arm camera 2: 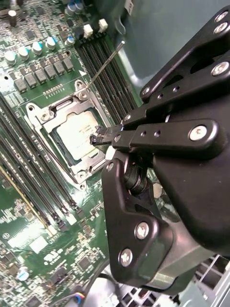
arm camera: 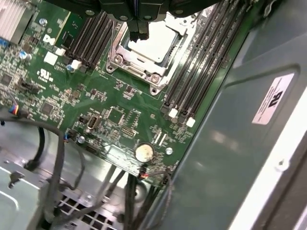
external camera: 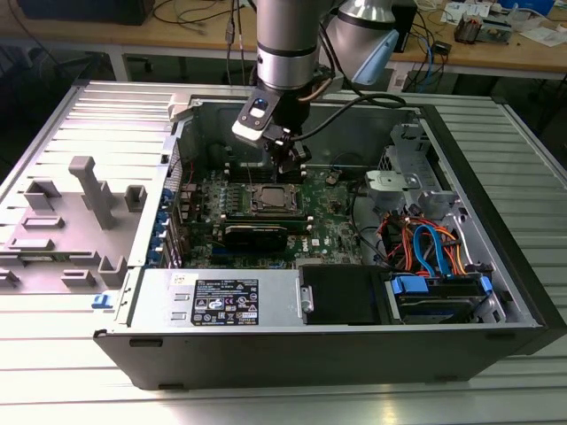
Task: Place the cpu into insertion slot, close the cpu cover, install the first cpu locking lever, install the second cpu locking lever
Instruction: 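Install the first cpu locking lever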
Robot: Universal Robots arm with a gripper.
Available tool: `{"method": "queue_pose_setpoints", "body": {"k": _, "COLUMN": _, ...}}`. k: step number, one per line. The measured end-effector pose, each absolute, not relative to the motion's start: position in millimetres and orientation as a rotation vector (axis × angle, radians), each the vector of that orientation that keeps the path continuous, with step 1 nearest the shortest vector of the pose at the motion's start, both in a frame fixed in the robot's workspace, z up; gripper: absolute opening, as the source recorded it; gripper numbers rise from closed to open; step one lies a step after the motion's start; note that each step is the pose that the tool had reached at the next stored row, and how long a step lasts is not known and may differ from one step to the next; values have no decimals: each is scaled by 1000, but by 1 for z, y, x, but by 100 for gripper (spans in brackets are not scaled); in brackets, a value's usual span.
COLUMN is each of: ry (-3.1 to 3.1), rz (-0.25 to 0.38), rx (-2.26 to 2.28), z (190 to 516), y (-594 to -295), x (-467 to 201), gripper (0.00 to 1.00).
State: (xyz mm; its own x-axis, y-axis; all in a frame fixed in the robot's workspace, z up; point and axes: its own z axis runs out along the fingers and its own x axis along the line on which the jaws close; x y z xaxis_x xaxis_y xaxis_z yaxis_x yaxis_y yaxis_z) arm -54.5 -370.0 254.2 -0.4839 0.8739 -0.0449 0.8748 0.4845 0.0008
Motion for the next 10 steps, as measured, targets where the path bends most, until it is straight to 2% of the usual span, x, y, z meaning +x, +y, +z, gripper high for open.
{"method": "queue_pose_setpoints", "body": {"k": 10, "ry": 2713, "rz": -33, "rx": 1504, "z": 258, "y": -370, "x": -54, "gripper": 11}}
